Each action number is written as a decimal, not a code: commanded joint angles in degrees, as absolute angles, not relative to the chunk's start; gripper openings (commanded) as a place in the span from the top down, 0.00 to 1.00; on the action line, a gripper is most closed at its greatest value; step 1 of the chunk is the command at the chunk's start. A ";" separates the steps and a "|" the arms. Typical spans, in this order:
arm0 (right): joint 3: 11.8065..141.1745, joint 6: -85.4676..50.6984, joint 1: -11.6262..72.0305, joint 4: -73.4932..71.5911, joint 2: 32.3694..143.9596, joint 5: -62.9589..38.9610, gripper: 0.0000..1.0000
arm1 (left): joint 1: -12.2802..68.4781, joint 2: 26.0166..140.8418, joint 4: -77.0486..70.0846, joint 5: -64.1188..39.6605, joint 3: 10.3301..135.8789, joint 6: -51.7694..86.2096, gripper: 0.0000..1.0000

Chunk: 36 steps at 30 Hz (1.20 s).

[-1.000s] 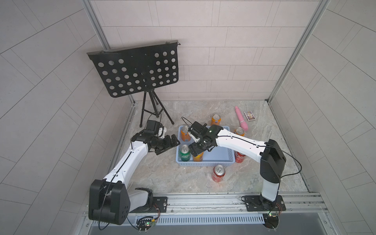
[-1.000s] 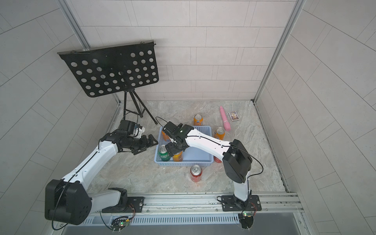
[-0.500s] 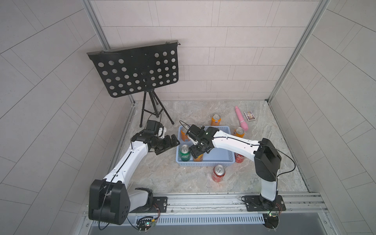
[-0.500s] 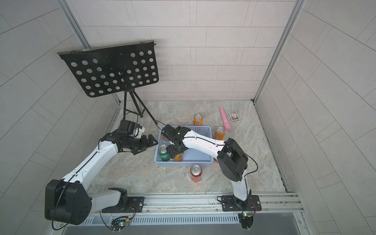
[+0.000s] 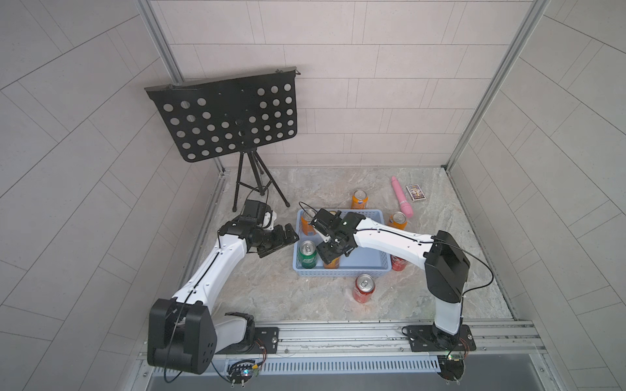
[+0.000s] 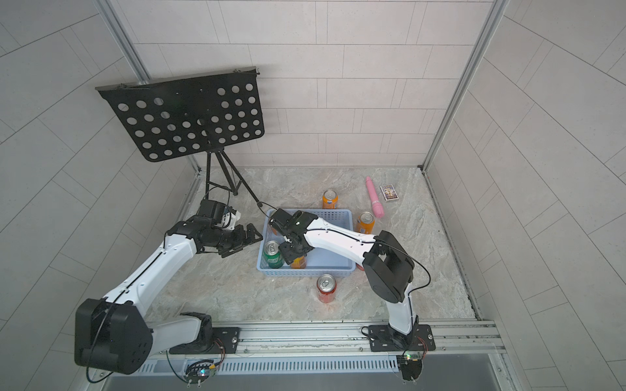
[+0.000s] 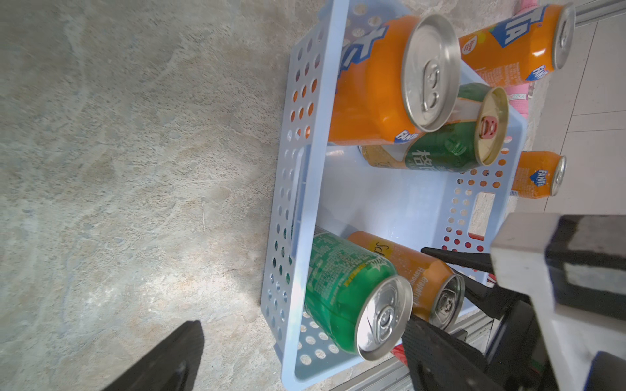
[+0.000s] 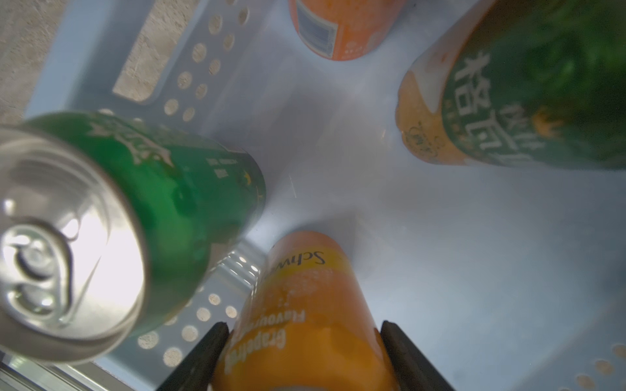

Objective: Take out the drinks from the basket
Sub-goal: Pick up the drink from the basket, then place the drink at the center of the board.

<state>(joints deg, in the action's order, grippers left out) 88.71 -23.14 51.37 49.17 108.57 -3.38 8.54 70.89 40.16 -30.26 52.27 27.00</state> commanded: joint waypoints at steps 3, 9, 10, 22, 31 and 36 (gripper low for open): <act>93.57 -23.11 51.50 55.84 101.90 0.42 0.75 | 8.57 69.59 40.31 -30.05 53.88 26.75 0.00; 98.16 -22.73 51.50 60.62 97.88 1.53 0.78 | 8.53 68.73 38.84 -30.15 53.91 28.30 0.00; 98.70 -22.83 51.50 61.21 97.37 1.53 0.78 | 8.60 68.73 38.93 -30.15 54.28 28.40 0.00; 100.00 -24.54 58.25 63.57 92.67 4.38 0.82 | 8.61 70.11 37.88 -27.93 59.66 31.18 0.00; 92.31 -26.89 63.74 59.22 88.45 4.94 0.83 | 8.53 70.01 37.44 -25.46 61.93 31.29 0.00; 88.05 -27.59 66.72 57.04 87.26 6.12 0.84 | 8.67 66.28 33.11 -21.64 57.33 32.60 0.00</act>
